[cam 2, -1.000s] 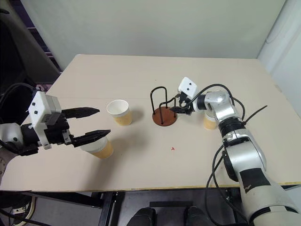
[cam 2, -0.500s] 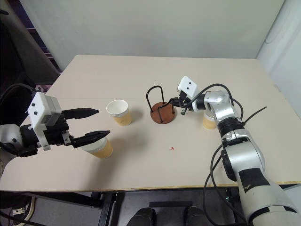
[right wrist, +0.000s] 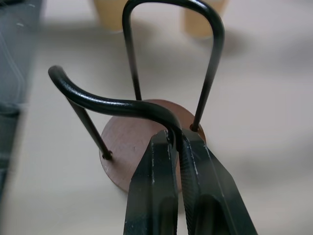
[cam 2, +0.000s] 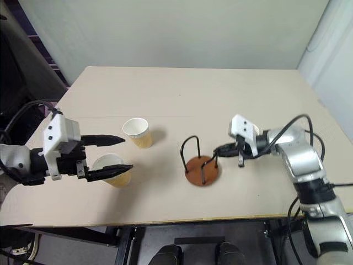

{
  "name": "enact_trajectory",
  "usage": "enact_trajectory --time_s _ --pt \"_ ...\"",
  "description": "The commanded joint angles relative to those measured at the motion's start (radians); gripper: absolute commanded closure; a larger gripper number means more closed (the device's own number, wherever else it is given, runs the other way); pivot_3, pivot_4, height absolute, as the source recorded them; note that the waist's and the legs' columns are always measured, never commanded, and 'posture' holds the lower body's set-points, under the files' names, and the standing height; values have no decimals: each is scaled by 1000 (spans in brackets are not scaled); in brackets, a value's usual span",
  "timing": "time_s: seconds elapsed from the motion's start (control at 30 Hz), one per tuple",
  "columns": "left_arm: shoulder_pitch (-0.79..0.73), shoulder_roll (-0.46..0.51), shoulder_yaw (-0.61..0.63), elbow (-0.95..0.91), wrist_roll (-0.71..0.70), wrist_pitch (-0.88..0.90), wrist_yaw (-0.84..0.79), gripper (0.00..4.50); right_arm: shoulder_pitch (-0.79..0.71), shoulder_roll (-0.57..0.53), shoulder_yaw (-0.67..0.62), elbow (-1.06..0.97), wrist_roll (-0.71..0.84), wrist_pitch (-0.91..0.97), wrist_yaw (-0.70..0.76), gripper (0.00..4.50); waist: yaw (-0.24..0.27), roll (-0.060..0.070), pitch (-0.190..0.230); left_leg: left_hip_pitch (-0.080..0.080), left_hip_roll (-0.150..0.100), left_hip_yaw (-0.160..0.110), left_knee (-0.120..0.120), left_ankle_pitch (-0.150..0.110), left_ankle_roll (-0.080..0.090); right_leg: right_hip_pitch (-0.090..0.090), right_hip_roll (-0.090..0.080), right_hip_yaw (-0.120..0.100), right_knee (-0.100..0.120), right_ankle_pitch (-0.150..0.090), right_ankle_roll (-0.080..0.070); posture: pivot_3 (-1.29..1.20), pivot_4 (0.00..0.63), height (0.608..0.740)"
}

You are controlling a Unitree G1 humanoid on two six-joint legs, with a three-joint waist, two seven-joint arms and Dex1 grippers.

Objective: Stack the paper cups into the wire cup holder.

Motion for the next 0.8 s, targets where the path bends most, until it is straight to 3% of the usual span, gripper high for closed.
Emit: enact_trajectory --time_s 0.03,0.37,0.5,0.73,0.8 --pt "-37 4 -14 10 3 -24 -9 327 14 14 -3 -77 23 40 -70 4479 -3 0 0 1 0 0 0 2 1 0 0 1 0 -2 -6 0 150 740" --pt "-51 11 -36 25 16 -34 -7 327 6 12 29 -48 7 14 -115 4479 -3 0 0 4 -1 0 0 7 3 5 0 1 -2 -3 -7 0 150 740" --pt "-54 8 -37 25 18 -38 -2 327 -20 -1 42 -37 7 -2 -100 3364 -2 0 0 3 -1 0 0 5 3 5 0 1 -2 -4 -6 0 150 740" --pt "-54 10 -35 34 25 -48 -4 327 -46 -116 42 -90 5 -68 -1 854 3 0 0 -1 -1 0 0 2 3 2 0 1 -2 -3 -5 0 150 740" --pt "-61 13 -31 39 26 -51 -8 327 -62 -198 22 -65 5 -130 76 854 6 0 0 -2 -1 0 0 2 3 2 0 0 -3 -3 -5 0 150 740"
